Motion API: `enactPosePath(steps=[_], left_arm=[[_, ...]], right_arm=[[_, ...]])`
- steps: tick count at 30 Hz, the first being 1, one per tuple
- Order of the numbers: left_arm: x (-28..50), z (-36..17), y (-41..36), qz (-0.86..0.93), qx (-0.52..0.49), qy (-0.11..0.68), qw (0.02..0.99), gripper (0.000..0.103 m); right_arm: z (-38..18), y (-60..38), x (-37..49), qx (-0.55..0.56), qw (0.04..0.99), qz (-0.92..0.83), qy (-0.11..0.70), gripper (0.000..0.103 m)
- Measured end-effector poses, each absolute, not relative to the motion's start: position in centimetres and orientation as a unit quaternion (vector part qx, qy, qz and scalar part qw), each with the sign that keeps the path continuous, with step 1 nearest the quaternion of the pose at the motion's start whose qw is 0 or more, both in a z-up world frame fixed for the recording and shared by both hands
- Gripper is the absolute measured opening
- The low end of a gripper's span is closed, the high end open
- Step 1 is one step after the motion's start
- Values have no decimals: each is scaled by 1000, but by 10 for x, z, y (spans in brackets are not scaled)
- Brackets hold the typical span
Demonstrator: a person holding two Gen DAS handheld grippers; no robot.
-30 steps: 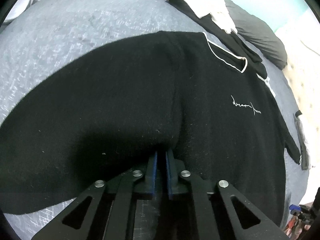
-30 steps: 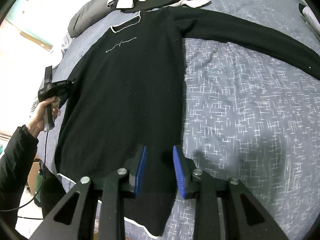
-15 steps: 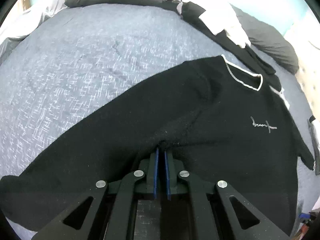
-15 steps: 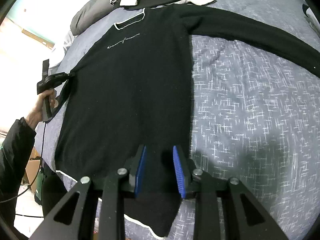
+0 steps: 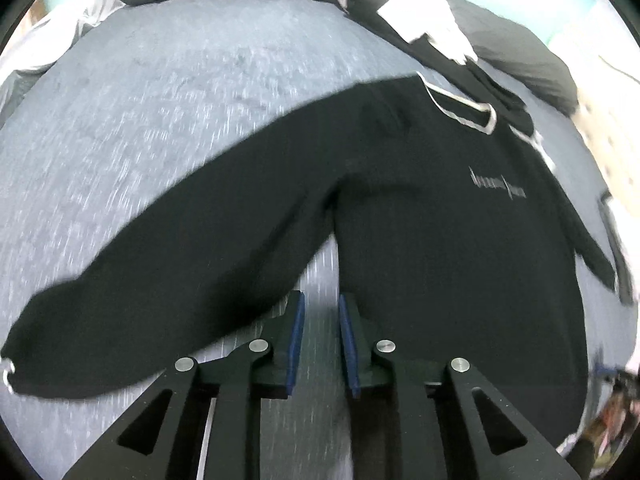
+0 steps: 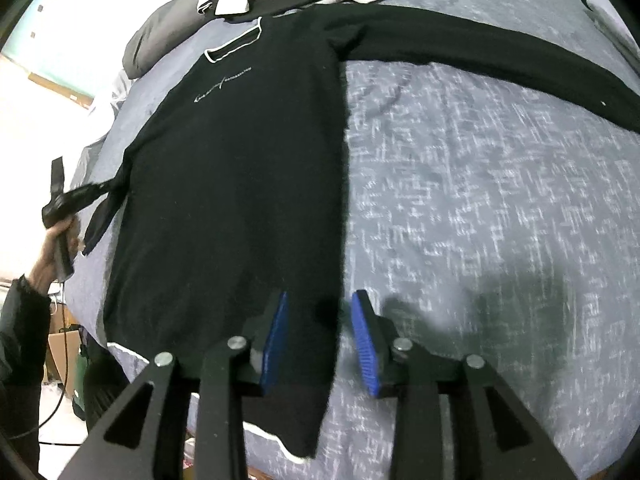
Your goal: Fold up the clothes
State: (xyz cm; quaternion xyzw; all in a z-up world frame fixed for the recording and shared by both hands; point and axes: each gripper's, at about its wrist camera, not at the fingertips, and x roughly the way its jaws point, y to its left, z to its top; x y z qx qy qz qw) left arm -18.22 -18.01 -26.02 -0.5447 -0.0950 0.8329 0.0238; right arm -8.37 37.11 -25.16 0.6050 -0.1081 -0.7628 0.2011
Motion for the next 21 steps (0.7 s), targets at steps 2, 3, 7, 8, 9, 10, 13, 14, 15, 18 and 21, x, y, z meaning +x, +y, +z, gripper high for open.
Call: enactPosePath(steps=[2, 3, 7, 8, 9, 10, 13, 14, 15, 18, 21], left_arm=[[-163, -259, -179, 828, -553, -85, 32, 21], [-149, -258, -179, 826, -556, -81, 38, 21], [-106, -260, -174, 813, -572, -90, 67, 22], [-97, -261, -172, 809, -576, -90, 72, 25], [-85, -264, -169, 804, -583, -89, 78, 27], [-77, -266, -168, 800, -587, -93, 80, 28], [-53, -275, -164, 786, -602, -109, 90, 33], [-46, -277, -162, 783, -606, -106, 93, 33], [-39, -280, -159, 780, -610, -103, 96, 33], [-22, -285, -152, 769, -620, -109, 107, 35], [-12, -291, -147, 760, -629, -117, 114, 38]], right_arm=[[-254, 371, -76, 611, 200, -759, -101, 33], [-255, 370, -74, 614, 200, -757, -98, 33], [-258, 368, -60, 620, 206, -751, -97, 33], [-259, 368, -57, 622, 206, -749, -98, 34], [-261, 367, -54, 625, 207, -746, -100, 34], [-263, 366, -52, 628, 206, -743, -101, 35], [-267, 362, -44, 634, 205, -739, -97, 40], [-269, 360, -42, 636, 205, -738, -95, 40], [-270, 358, -40, 638, 204, -736, -94, 41], [-270, 352, -33, 642, 210, -732, -86, 42], [-274, 347, -29, 651, 209, -726, -76, 42]])
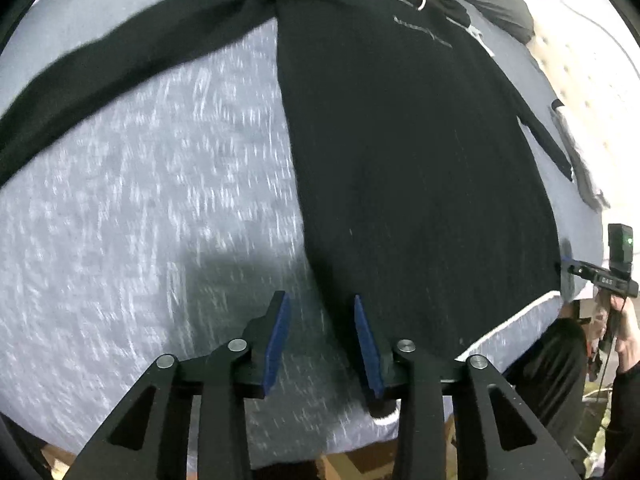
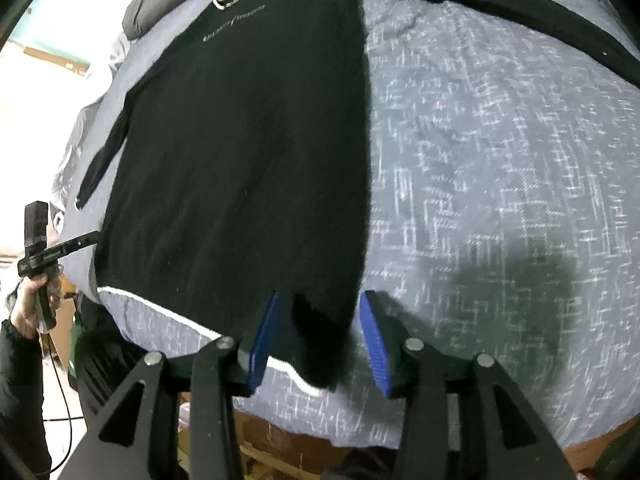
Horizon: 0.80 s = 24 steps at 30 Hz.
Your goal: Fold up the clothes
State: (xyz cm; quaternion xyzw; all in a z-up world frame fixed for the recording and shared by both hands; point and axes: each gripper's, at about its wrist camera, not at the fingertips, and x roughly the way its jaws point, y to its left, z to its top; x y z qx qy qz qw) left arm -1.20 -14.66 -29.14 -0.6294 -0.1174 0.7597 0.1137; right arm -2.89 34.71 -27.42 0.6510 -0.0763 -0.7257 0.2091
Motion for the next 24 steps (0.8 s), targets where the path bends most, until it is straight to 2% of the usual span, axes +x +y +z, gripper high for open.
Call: enactPosePath(steps=[10, 11, 12, 15, 24], left_arm=[[10, -302, -129, 749, -642, -103, 127, 37], [12, -302, -127, 751, -640, -100, 128, 36], [14, -300, -125, 752, -639, -97, 132, 27], [18, -295, -119, 758, -632, -86, 138, 8], [30, -279, -129, 769, -617, -87, 139, 6]], right_arm=[[-285, 342, -18, 659, 202, -720, -81, 42], [-285, 341, -17, 657, 204, -721, -80, 36], [-284, 340, -15, 655, 207, -722, -78, 28], [-280, 334, -11, 650, 215, -726, -61, 7], [-259, 334, 4, 641, 219, -735, -18, 3]])
